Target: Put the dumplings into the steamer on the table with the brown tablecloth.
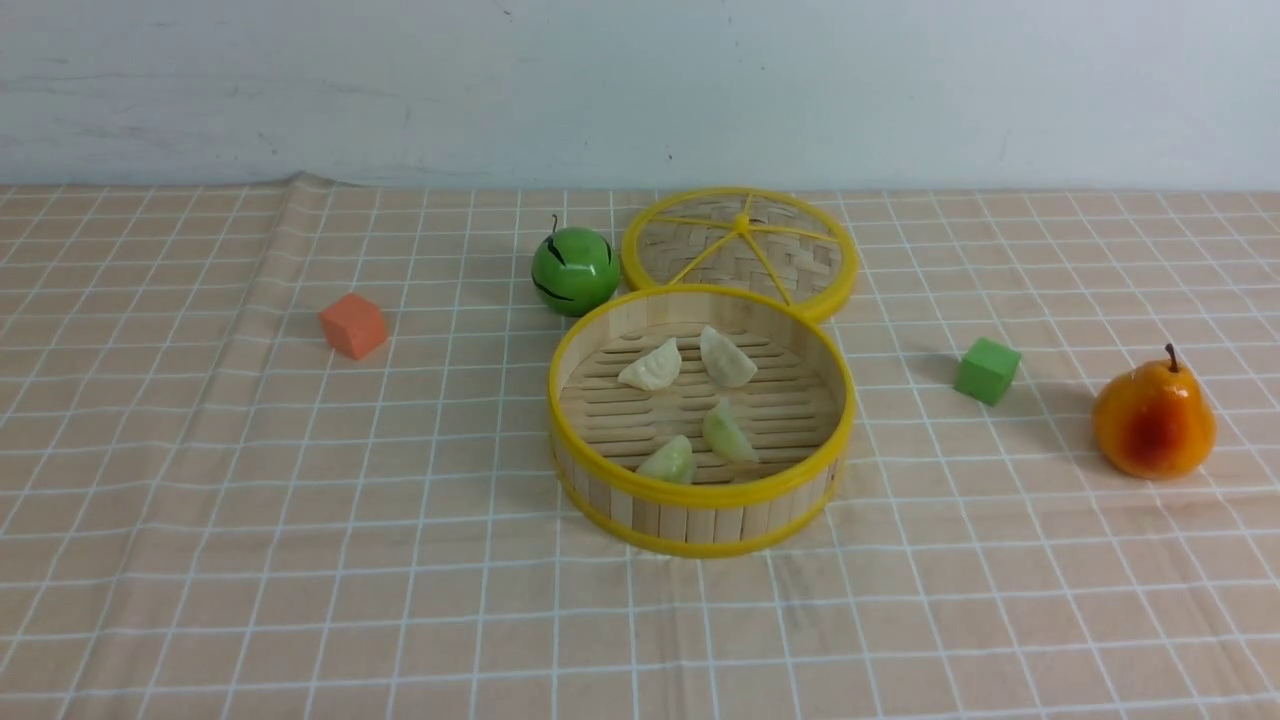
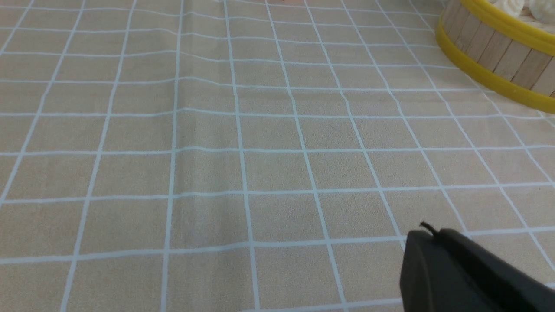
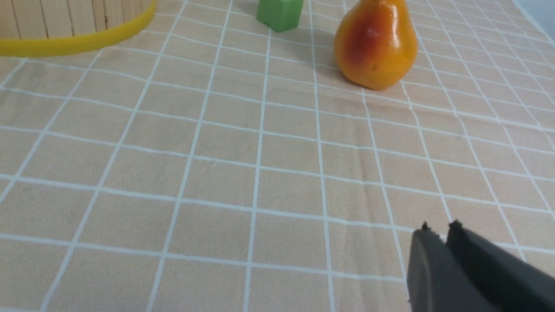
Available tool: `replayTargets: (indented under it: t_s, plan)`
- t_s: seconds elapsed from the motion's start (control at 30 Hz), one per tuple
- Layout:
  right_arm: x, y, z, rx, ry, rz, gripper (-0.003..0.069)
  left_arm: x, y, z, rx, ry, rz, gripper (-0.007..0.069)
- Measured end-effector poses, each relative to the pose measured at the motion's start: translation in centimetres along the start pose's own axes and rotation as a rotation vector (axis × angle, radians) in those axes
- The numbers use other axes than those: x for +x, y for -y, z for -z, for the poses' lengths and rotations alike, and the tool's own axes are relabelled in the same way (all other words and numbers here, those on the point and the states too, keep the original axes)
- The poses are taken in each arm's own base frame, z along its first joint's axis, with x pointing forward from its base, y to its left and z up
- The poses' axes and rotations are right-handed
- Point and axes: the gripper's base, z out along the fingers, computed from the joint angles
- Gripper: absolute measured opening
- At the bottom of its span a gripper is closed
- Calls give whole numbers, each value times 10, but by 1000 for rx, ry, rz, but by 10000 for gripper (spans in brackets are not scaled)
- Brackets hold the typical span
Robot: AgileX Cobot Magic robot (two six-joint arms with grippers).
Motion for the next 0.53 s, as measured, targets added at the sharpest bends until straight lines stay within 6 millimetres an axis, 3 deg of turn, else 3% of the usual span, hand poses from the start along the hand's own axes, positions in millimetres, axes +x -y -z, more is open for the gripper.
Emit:
replayTargets:
  t_s: [0.53]
  plan:
    - [0,0,0,0,0,0,85,0,0,0,0,0,1,-13]
